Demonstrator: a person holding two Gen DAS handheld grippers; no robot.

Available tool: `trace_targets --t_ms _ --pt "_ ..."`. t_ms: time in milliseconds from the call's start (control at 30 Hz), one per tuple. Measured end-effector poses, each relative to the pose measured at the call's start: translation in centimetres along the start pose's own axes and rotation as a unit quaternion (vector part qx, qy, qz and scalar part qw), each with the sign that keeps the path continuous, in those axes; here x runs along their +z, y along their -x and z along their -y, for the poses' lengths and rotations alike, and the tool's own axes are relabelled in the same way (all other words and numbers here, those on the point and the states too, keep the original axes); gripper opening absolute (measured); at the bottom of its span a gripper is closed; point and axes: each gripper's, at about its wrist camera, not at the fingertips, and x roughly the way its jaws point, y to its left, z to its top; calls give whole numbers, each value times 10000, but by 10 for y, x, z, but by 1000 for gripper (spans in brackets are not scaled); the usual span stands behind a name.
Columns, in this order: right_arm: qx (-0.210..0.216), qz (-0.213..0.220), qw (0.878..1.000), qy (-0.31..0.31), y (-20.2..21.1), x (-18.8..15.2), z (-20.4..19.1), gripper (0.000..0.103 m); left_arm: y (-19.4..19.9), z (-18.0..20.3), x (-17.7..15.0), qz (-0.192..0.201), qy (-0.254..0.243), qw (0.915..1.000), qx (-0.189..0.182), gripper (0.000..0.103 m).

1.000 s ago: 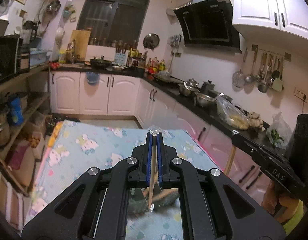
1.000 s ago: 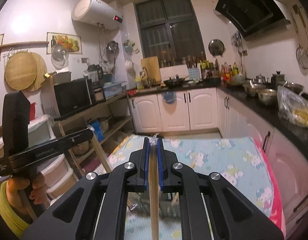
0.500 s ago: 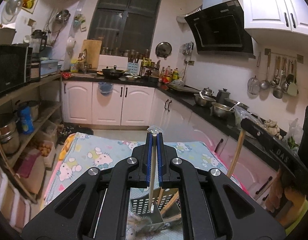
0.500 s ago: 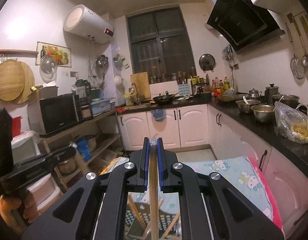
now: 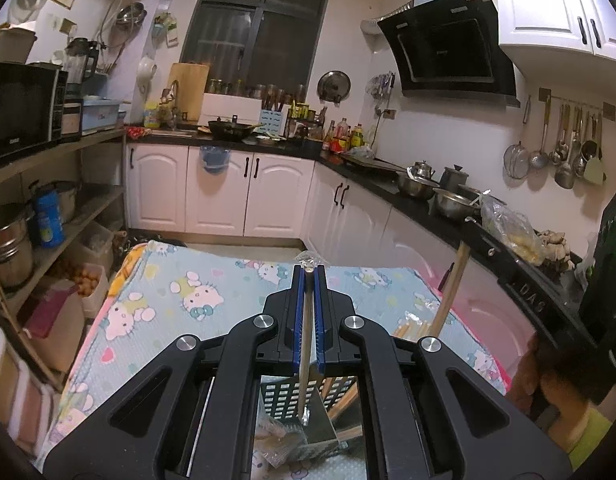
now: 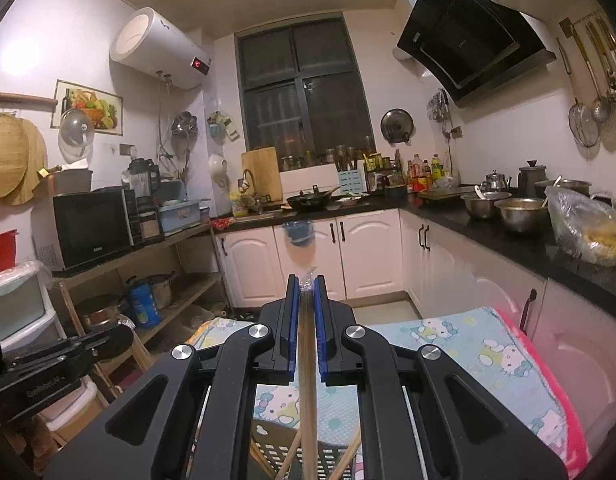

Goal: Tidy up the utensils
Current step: 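Lower the chopsticks into the basket slots and open both tools, then raise both open tools away from the basket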

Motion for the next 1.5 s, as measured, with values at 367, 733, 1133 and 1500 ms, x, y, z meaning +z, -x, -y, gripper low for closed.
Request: trace_targets --t_ms 367,733,1133,1500 --pt "-68 -217 9997 -75 -12 -37 1 8 -14 -2 -23 -299 10 9995 -38 1" --pt "89 -716 9972 -183 12 -57 11 10 -14 0 -38 -575 -25 9983 -51 1" --pt "175 -976 9948 -219 46 -63 15 30 7 1 -43 -681 14 9977 -17 24" --pt "218 -1195 9924 -183 84 -72 16 46 34 8 -55 -754 49 9971 -49 48"
